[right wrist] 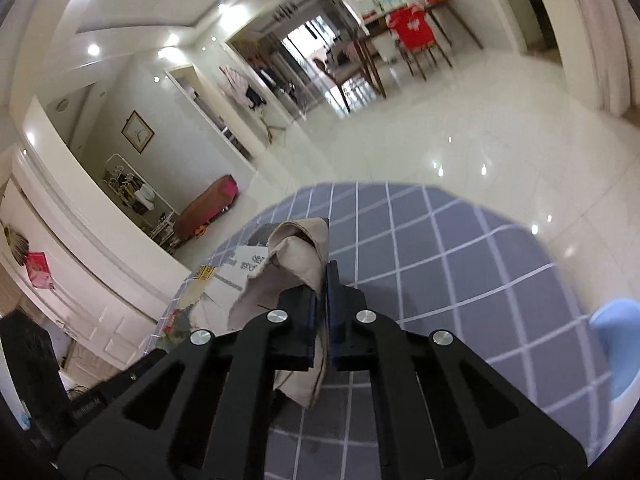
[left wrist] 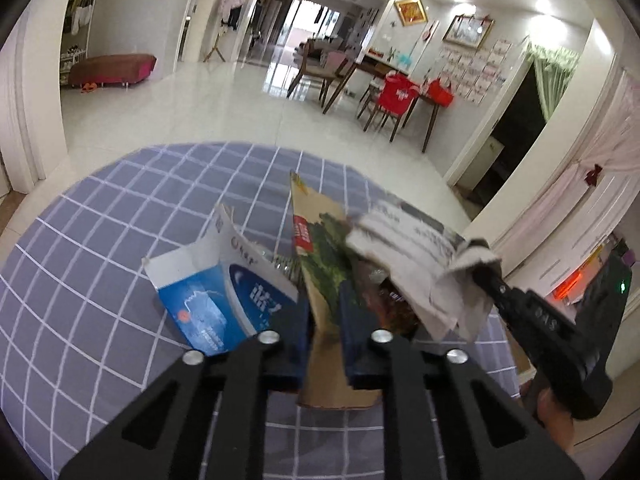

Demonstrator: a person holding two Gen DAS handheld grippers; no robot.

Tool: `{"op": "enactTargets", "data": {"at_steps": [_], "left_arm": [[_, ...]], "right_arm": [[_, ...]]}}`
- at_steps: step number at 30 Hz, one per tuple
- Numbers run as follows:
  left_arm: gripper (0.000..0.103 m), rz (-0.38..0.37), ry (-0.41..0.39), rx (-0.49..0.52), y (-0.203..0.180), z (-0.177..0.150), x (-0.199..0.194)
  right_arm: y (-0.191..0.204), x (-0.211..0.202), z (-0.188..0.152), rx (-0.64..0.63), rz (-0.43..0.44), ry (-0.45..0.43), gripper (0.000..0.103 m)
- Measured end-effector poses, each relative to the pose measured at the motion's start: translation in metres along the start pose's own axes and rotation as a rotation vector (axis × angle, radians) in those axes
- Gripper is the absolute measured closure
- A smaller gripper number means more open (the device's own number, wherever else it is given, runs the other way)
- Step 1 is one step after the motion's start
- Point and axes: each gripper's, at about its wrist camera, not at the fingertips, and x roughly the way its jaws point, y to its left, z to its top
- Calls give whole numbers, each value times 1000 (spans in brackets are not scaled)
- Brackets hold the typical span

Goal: Collect trash
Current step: 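Grasp the cardboard box with left tool while right tool grasps newspaper, then carry box and newspaper over the blue bucket and open both tools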

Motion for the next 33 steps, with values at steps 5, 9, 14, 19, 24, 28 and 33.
{"op": "enactTargets", "data": {"at_steps": [5, 9, 14, 19, 24, 28, 33], "left_arm": [[99, -47, -91, 4, -19, 4, -38], [99, -37, -168, 55, -39, 5, -71], [99, -38, -228, 101, -70, 0, -104], [99, -70, -235, 162, -114, -12, -116], [99, -161, -190, 221, -172, -34, -105], [99, -226, -136, 292, -225, -55, -83], [99, -339, -15, 344, -294, -88, -36]], "right_arm": [[5, -38, 2, -49, -11, -53, 98], [3, -66, 3, -60, -11, -83, 98], [2, -105, 6, -65, -16, -138, 98], [-21, -148, 8, -46, -50, -193, 98], [-75, -205, 7, -36, -167, -277, 98], [-131, -243, 4, 26, -260, -320, 98], [-212, -279, -5, 129, -368, -333, 98]]}}
